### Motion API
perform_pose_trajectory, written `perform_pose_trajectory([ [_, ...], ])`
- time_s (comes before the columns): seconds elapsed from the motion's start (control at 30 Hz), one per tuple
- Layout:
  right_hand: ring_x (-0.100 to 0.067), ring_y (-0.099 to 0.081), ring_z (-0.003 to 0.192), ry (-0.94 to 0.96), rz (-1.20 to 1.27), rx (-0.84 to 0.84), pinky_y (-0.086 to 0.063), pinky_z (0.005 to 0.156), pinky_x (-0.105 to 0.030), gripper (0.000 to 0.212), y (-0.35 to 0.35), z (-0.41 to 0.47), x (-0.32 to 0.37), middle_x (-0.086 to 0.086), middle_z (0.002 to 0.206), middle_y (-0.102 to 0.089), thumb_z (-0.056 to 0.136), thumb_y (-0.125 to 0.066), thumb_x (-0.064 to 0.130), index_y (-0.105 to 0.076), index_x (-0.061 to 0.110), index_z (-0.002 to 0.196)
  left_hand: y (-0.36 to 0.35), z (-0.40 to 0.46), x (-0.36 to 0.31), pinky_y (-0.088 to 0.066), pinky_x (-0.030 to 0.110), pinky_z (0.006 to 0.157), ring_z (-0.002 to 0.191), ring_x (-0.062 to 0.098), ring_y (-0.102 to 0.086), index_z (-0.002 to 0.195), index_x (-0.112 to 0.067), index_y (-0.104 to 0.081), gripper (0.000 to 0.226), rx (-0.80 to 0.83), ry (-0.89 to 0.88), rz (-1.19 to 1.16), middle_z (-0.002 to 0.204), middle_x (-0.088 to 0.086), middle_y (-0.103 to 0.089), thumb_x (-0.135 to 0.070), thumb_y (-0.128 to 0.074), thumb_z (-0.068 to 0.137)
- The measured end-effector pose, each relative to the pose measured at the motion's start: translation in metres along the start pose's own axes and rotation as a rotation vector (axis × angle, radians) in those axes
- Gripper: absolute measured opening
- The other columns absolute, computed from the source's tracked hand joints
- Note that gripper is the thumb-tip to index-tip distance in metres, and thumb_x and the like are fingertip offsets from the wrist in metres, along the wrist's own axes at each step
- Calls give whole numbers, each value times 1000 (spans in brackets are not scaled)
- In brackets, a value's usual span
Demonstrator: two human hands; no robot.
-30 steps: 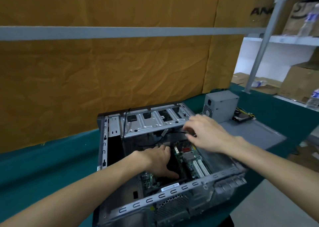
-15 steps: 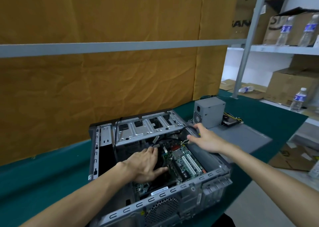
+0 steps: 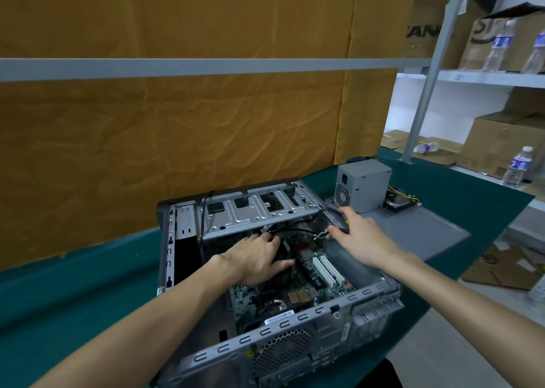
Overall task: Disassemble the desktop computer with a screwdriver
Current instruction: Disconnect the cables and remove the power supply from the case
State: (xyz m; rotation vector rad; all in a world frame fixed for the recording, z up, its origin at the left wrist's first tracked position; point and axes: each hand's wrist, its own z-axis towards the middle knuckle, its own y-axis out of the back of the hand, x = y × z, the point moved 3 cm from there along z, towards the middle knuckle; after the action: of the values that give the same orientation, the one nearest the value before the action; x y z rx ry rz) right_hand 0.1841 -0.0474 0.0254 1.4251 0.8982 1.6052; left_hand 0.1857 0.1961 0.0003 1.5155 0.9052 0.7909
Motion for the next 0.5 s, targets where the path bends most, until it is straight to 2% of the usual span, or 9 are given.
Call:
perform_pose_trajectory([
  [0.1, -13, -53, 59, 7, -24, -17, -38, 51, -31, 55, 0, 1, 1, 4, 84, -59, 102, -47, 52, -35, 25, 148, 2, 0, 4, -41, 52, 110, 132, 39, -49, 154, -8, -30, 86, 1, -26, -47, 154, 20, -39, -73, -24, 97],
  [0.2, -8, -56, 51, 9, -6, -15, -44, 52, -32, 56, 1, 0, -2, 1, 88, -61, 102, -47, 52, -35, 25, 149, 3, -2, 7, -42, 51, 109, 132, 39, -49, 154, -8, -29, 82, 18, -50, -83, 156, 21, -37, -69, -24, 99],
  [0.3, -2, -53, 39, 6, 35, 0, -37, 46, -29, 55, 1, 0, -4, 2, 74, -64, 102, -46, 54, -36, 29, 148, 9, -1, 11, -44, 50, 109, 132, 36, -52, 153, -7, -33, 77, -1, -33, -205, 152, 21, -44, -64, -25, 102],
  [0.43, -3, -57, 46, 23, 69, -13, -38, 46, -24, 49, 2, 1, -4, 4, 71, -65, 103, -42, 55, -41, 30, 145, 16, -3, 13, -47, 47, 107, 125, 31, -58, 148, -6, -41, 73, -34, -27, -301, 140, 20, -56, -61, -26, 103],
  [0.5, 0, -55, 45, 37, 82, -7, -32, 41, -18, 47, 2, 1, -4, 4, 71, -65, 104, -41, 54, -42, 29, 144, 14, -5, 9, -49, 49, 103, 118, 31, -61, 145, -7, -44, 71, -7, -53, -286, 134, 19, -60, -62, -26, 103],
])
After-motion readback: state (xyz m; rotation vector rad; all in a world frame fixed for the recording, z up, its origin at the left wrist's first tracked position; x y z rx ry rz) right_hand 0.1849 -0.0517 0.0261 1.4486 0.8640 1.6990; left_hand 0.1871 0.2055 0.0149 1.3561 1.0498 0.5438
